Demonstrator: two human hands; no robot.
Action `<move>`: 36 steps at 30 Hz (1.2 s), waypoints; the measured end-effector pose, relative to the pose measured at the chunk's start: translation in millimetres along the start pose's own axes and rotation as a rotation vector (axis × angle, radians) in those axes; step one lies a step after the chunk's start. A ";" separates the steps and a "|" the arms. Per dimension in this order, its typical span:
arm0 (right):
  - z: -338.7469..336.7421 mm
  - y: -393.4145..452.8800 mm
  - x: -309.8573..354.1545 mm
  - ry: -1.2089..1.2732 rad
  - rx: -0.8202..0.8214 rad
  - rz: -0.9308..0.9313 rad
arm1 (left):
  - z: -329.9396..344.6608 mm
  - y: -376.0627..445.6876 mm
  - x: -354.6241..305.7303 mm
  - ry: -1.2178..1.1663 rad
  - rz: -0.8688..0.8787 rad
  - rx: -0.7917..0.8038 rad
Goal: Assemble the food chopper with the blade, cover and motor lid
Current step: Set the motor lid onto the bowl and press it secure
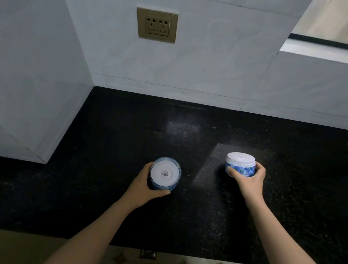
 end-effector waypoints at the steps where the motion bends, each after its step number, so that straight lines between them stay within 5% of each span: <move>1: 2.6 -1.7 0.6 0.009 0.022 -0.010 | -0.1 0.1 -0.3 0.002 0.001 -0.002; 11: 46.9 -30.6 18.5 0.439 0.391 0.117 | -0.4 0.3 1.2 0.008 0.009 -0.003; 19: 74.7 -63.0 48.5 0.465 0.502 0.178 | -0.4 -0.5 0.2 0.019 0.020 -0.003; 36: 148.0 -134.8 121.3 -0.388 0.718 -0.423 | 0.2 0.0 -1.6 -0.020 0.017 -0.003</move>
Point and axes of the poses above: each hand's wrist, its own y-axis towards the middle knuckle, its own z-axis out of the palm, x = y × z, the point moved 10 cm from there along y, towards the middle knuckle, and after that the axes turned 10 degrees about z, right-handed, at the moved point
